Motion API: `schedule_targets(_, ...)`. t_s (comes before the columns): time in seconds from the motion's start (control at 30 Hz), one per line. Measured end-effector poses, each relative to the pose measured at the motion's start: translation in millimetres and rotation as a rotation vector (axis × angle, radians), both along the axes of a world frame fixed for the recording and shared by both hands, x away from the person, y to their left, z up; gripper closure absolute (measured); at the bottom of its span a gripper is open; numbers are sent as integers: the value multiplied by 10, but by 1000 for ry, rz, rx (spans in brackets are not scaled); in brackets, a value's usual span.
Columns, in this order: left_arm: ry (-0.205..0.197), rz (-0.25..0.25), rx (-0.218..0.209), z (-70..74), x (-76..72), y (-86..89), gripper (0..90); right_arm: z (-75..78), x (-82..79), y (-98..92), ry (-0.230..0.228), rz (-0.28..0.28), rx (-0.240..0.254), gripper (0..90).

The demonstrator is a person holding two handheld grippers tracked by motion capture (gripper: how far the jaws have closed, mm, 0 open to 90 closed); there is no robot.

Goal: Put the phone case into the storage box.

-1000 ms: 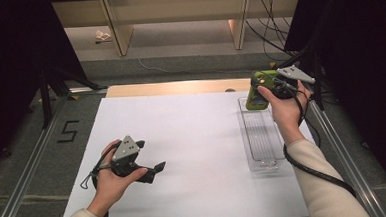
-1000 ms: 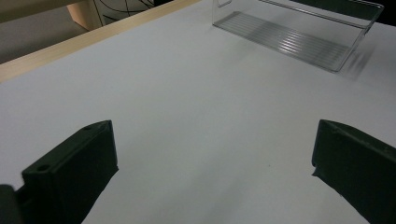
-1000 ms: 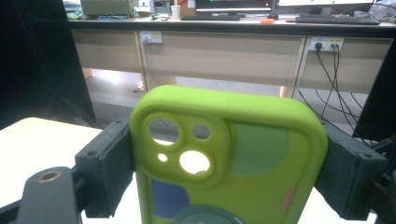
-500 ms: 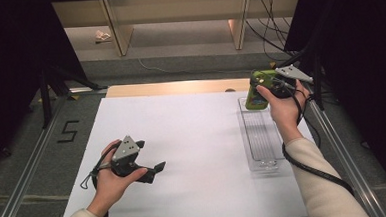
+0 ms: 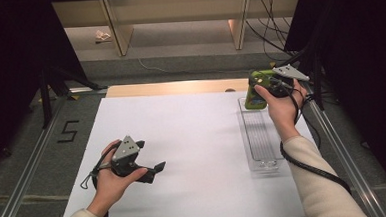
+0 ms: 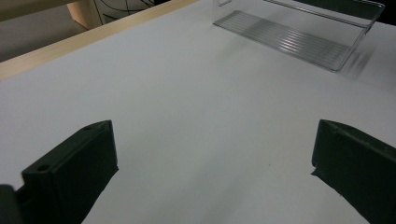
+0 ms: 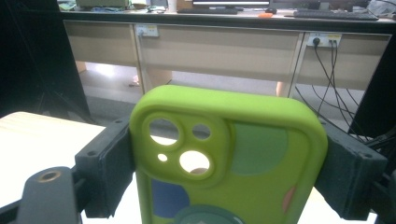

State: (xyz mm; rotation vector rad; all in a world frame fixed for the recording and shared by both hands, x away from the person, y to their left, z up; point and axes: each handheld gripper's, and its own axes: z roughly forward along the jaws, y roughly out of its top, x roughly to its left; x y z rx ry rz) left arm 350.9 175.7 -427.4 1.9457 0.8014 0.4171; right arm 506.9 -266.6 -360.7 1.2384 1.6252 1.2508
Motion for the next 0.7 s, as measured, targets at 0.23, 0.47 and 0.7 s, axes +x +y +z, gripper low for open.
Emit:
schedule_targets(0.23, 0, 1, -1, 0, -1, 0, 0, -20, 40, 8, 12, -3, 0, 171)
schedule_targets(0.47, 1, 1, -2, -2, 1, 0, 0, -40, 71, 17, 19, -8, -7, 171)
schedule_targets(0.7, 2, -2, -1, -5, 3, -1, 0, -60, 96, 21, 25, -9, -9, 171)
